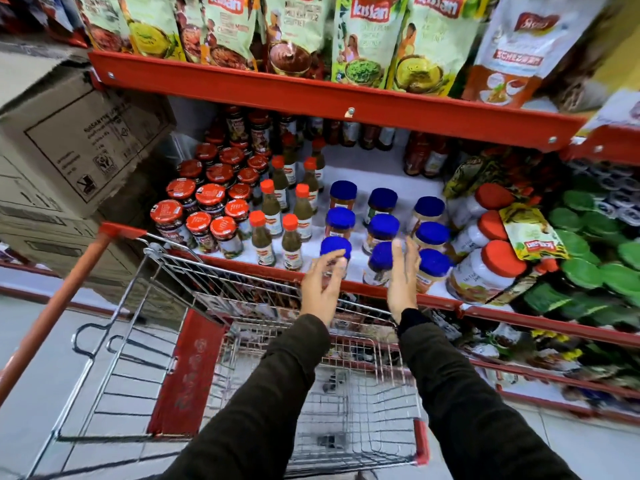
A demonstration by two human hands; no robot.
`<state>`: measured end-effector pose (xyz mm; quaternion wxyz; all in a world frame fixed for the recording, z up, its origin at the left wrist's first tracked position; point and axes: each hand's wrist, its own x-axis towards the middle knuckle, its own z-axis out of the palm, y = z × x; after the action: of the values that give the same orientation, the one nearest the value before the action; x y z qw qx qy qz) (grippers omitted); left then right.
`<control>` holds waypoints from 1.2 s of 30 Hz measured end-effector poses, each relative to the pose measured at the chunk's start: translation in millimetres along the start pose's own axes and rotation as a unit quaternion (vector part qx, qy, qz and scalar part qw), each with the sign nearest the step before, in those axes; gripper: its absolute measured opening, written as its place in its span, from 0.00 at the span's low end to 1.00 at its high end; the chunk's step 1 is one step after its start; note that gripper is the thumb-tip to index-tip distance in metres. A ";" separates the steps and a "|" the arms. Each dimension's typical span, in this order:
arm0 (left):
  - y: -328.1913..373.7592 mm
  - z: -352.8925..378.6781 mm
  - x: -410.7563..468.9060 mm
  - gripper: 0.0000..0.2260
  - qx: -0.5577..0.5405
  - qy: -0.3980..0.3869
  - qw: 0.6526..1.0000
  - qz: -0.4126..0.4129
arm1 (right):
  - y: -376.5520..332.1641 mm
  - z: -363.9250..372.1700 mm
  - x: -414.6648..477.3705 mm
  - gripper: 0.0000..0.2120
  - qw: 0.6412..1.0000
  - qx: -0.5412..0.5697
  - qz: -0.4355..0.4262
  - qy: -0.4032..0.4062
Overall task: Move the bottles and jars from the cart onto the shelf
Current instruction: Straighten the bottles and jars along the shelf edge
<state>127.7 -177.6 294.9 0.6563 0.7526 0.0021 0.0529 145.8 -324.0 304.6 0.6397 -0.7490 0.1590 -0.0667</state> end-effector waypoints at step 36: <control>-10.1 115.5 -39.0 0.33 0.001 -0.078 0.984 -0.162 | 57.9 -73.9 -20.5 0.42 0.988 0.080 0.072 0.114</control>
<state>99.2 -293.2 266.5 0.6534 0.7450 0.0729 -0.1134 95.3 -394.2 262.8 0.6785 -0.6696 0.2782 -0.1179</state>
